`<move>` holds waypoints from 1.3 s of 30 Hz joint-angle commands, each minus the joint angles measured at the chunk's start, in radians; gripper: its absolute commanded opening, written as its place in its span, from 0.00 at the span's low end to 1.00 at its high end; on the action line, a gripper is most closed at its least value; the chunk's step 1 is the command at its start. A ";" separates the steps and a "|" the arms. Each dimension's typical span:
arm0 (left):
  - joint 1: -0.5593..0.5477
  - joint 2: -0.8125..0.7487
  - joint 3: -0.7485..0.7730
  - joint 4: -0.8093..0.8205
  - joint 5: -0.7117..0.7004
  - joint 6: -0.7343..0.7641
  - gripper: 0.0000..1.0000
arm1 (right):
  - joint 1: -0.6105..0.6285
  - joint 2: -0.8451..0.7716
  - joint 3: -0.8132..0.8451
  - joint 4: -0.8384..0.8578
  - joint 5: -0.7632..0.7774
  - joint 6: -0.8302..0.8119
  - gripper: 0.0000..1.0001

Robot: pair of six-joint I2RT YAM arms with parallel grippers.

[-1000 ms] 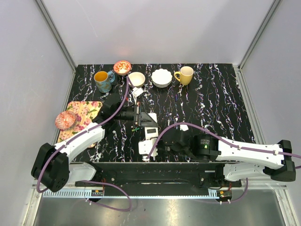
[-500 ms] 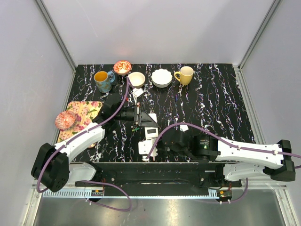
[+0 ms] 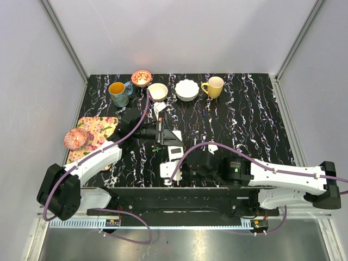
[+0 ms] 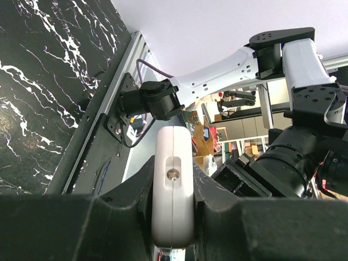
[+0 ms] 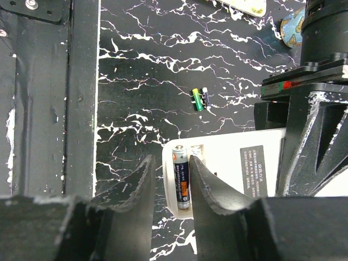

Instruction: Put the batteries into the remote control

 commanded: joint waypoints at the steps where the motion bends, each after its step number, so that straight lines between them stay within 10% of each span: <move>1: -0.002 -0.007 0.025 0.069 0.038 -0.074 0.00 | 0.000 0.009 -0.024 -0.057 0.062 0.020 0.38; 39: -0.019 -0.004 -0.021 0.034 0.003 -0.017 0.00 | -0.003 -0.131 -0.032 0.281 0.240 0.065 0.75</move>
